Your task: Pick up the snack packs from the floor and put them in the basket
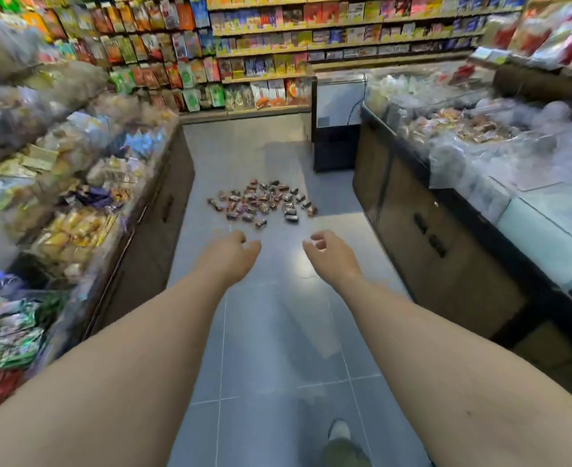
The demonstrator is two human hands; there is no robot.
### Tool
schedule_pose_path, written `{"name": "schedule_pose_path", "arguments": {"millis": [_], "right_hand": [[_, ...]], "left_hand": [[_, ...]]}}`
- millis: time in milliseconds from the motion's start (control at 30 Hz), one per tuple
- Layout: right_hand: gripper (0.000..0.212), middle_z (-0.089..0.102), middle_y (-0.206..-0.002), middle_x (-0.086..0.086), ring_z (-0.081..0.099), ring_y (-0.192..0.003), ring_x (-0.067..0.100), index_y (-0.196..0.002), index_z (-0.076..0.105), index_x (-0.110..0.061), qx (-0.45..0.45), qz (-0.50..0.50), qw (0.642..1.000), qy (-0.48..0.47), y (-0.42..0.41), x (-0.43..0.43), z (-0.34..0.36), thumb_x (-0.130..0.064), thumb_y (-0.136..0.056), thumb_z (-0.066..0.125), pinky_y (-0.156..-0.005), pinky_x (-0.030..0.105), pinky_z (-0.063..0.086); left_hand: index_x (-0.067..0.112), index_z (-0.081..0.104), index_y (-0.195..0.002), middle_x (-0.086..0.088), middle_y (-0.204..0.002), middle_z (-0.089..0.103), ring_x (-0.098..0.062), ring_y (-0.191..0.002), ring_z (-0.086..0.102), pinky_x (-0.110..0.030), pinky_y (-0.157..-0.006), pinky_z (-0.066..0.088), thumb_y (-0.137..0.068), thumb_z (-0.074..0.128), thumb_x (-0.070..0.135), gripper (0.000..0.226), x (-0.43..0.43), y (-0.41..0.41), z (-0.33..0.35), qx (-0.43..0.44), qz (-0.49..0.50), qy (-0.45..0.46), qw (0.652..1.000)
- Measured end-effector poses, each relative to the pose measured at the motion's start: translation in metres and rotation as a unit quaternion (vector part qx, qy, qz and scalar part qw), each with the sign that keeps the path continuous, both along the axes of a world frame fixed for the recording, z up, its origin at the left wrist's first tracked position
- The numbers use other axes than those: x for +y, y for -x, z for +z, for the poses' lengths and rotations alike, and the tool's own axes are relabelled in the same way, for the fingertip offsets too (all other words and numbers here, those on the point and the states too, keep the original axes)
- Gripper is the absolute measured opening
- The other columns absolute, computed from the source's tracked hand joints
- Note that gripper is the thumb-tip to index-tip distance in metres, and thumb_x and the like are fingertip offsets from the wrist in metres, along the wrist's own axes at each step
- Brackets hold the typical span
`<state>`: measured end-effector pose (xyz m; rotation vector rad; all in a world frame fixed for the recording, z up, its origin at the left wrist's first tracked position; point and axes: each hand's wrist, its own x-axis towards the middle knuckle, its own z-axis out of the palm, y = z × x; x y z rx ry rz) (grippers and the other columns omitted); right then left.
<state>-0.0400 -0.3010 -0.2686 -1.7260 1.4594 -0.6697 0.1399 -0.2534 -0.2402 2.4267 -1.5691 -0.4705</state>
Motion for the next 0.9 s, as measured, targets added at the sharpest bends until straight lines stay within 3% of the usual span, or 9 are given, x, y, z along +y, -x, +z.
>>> {"name": "schedule_pose_path", "arguments": {"millis": [167, 267, 367, 500, 633, 733, 900], "right_hand": [[0.041, 0.054, -0.130, 0.011, 0.053, -0.118, 0.025, -0.129, 0.052, -0.014, 0.023, 0.033, 0.998, -0.052, -0.019, -0.094, -0.038, -0.038, -0.096, 0.051, -0.089, 0.027, 0.039], [0.041, 0.054, -0.131, 0.010, 0.053, -0.117, 0.024, -0.131, 0.051, -0.014, 0.006, 0.046, 0.995, -0.086, -0.028, -0.146, -0.050, -0.036, -0.096, 0.051, -0.087, 0.025, 0.037], [0.040, 0.055, -0.128, 0.004, 0.052, -0.111, 0.018, -0.130, 0.051, -0.018, -0.043, 0.042, 0.991, -0.118, -0.042, -0.195, -0.053, -0.038, -0.095, 0.050, -0.087, 0.025, 0.037], [0.034, 0.057, -0.120, -0.003, 0.051, -0.103, 0.012, -0.126, 0.053, -0.021, -0.123, 0.033, 0.981, -0.149, -0.073, -0.255, -0.052, -0.036, -0.096, 0.051, -0.085, 0.025, 0.037], [0.035, 0.055, -0.113, -0.005, 0.051, -0.100, 0.012, -0.127, 0.053, -0.020, -0.123, 0.036, 0.978, -0.163, -0.116, -0.322, -0.061, -0.036, -0.096, 0.052, -0.085, 0.025, 0.038], [0.038, 0.054, -0.112, -0.003, 0.050, -0.098, 0.013, -0.128, 0.050, -0.018, -0.107, 0.029, 0.980, -0.168, -0.156, -0.378, -0.072, -0.037, -0.095, 0.052, -0.082, 0.024, 0.037], [0.044, 0.053, -0.126, 0.003, 0.051, -0.103, 0.016, -0.129, 0.048, -0.015, -0.078, 0.009, 0.982, -0.173, -0.231, -0.471, -0.085, -0.040, -0.093, 0.055, -0.081, 0.025, 0.036]], "left_hand": [[0.010, 0.051, -0.124, -0.016, -0.127, 0.056, -0.034, -0.113, 0.052, -0.036, -0.092, 0.041, -0.097, 0.038, 0.043, 0.044, -0.094, -0.014, -0.032, 0.056, 0.028, -0.028, 0.998], [0.010, 0.057, -0.110, -0.013, -0.116, 0.062, -0.031, -0.103, 0.055, -0.032, -0.081, 0.041, -0.096, 0.043, 0.040, 0.036, -0.149, -0.020, -0.045, 0.080, 0.047, -0.022, 0.995], [0.015, 0.058, -0.089, -0.009, -0.099, 0.066, -0.027, -0.083, 0.055, -0.028, -0.069, 0.040, -0.092, 0.047, 0.030, 0.019, -0.198, -0.029, -0.053, 0.115, 0.070, -0.009, 0.991], [0.015, 0.060, -0.081, -0.007, -0.083, 0.065, -0.025, -0.075, 0.055, -0.027, -0.064, 0.042, -0.088, 0.049, 0.025, 0.017, -0.257, -0.046, -0.062, 0.162, 0.101, 0.024, 0.981], [0.016, 0.059, -0.081, -0.009, -0.090, 0.066, -0.029, -0.085, 0.059, -0.033, -0.074, 0.049, -0.088, 0.048, 0.024, 0.015, -0.321, -0.087, -0.080, 0.173, 0.134, 0.034, 0.975], [0.015, 0.062, -0.096, -0.010, -0.101, 0.066, -0.032, -0.096, 0.059, -0.036, -0.082, 0.051, -0.090, 0.047, 0.020, 0.016, -0.375, -0.129, -0.092, 0.174, 0.169, 0.060, 0.968], [0.013, 0.055, -0.115, -0.011, -0.111, 0.063, -0.029, -0.094, 0.055, -0.027, -0.074, 0.039, -0.091, 0.047, 0.018, 0.026, -0.461, -0.208, -0.106, 0.171, 0.196, 0.044, 0.965]]}}
